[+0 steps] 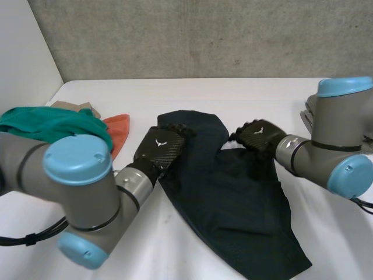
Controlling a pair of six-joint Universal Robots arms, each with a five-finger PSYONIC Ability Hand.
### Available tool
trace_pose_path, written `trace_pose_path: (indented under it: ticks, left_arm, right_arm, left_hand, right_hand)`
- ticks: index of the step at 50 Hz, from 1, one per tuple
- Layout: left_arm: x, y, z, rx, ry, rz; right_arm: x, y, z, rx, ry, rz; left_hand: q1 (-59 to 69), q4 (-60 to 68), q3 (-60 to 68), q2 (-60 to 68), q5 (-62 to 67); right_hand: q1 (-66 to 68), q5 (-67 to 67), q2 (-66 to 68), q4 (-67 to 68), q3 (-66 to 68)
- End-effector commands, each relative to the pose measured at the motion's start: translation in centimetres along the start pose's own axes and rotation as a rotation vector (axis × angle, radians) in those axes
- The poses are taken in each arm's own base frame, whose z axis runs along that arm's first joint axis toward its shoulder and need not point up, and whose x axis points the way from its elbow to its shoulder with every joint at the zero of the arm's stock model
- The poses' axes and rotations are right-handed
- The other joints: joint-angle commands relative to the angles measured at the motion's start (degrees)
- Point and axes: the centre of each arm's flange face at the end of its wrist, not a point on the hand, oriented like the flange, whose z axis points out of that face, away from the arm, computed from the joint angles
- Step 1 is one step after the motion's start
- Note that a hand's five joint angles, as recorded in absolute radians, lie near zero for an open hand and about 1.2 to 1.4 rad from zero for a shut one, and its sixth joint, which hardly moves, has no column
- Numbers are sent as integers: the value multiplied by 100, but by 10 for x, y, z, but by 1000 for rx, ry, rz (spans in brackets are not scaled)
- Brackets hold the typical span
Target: Fold the laundry.
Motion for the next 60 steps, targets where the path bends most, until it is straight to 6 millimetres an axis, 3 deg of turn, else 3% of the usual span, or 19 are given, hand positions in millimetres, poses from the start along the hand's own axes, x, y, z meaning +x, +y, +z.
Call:
trace_pose_path:
  ticks: [1,2,3,6,9,11,12,14,17,20,22,26,28,31,34,38,46,55,60]
  left_arm:
    - [-9,16,37,-23,-61,14]
    - [-11,15,46,-12,-66,31]
    - [-14,14,52,-3,-73,42]
    - [-27,-7,72,76,-115,96]
    - [-37,-48,84,206,-159,152]
    - [-39,-71,87,291,-180,161]
    - [-46,-118,83,461,-220,167]
    - [-52,-159,71,613,-257,166]
    - [-58,-206,50,810,-305,173]
    - [-58,-221,41,893,-316,175]
    - [-55,-216,41,878,-306,173]
    - [-50,-185,46,761,-279,163]
    - [-45,-160,47,662,-247,144]
    - [-39,-123,48,504,-199,91]
    - [-37,-94,46,361,-165,31]
    - [-36,-60,50,230,-144,-40]
    - [-53,0,64,30,-155,-170]
    - [-36,17,78,4,-32,-256]
    - [-6,22,89,13,56,-323]
  right_arm:
    - [-14,1,18,8,-9,-19]
    - [-12,0,21,11,6,-21]
    - [-3,-6,26,31,60,-30]
    - [21,-30,30,105,217,-33]
    - [45,-57,27,209,362,-31]
    - [67,-90,16,349,485,-28]
    - [80,-115,2,451,546,-26]
    - [89,-140,-16,557,593,-25]
    - [97,-167,-42,670,641,-21]
    - [94,-172,-54,681,641,-22]
    - [89,-165,-54,642,621,-17]
    - [77,-150,-58,539,566,-6]
    - [72,-142,-58,492,537,-1]
    - [62,-128,-55,414,496,17]
    - [47,-117,-52,362,443,21]
    - [40,-114,-57,344,425,24]
    - [29,-149,-98,472,393,2]
    - [-3,-191,-144,637,320,-6]
    - [-12,-206,-166,701,309,-16]
  left_hand:
    - [3820,3806,3774,3769,3818]
    - [6197,6184,6152,6147,6196]
    - [6602,6588,6556,6551,6601]
    - [6606,6592,6560,6555,6605]
    - [6606,6592,6560,6555,6605]
    - [6606,6592,6560,6555,6605]
    - [6606,6592,6560,6555,6605]
    - [6606,6592,6560,6555,6605]
    - [6606,6592,6560,6555,6605]
    - [6606,6592,6560,6555,6605]
    - [6606,6592,6560,6555,6605]
    - [6606,6592,6560,6555,6605]
    - [3442,3428,3396,3391,3441]
    - [1064,1050,1018,1013,1063]
    - [-181,-195,-227,-232,-182]
    - [-322,-336,-368,-373,-323]
    - [-339,-353,-385,-390,-340]
    - [-356,-369,-401,-406,-357]
    - [-372,-386,-418,-423,-374]
  right_hand:
    - [5076,5034,5075,5071,5079]
    - [6247,6205,6246,6242,6250]
    - [6319,6277,6318,6314,6322]
    - [6320,6278,6319,6315,6323]
    - [6320,6278,6319,6315,6323]
    - [6320,6278,6319,6315,6323]
    - [6320,6278,6319,6315,6323]
    - [6320,6278,6319,6315,6323]
    - [6320,6278,6319,6315,6323]
    - [6320,6278,6319,6315,6323]
    - [6320,6278,6319,6315,6323]
    - [6320,6278,6319,6315,6323]
    - [6320,6278,6319,6315,6323]
    - [6320,6278,6319,6315,6323]
    - [6320,6278,6319,6315,6323]
    - [6320,6278,6319,6315,6323]
    - [6320,6278,6319,6315,6323]
    - [6320,6278,6319,6315,6323]
    - [6320,6278,6319,6315,6323]
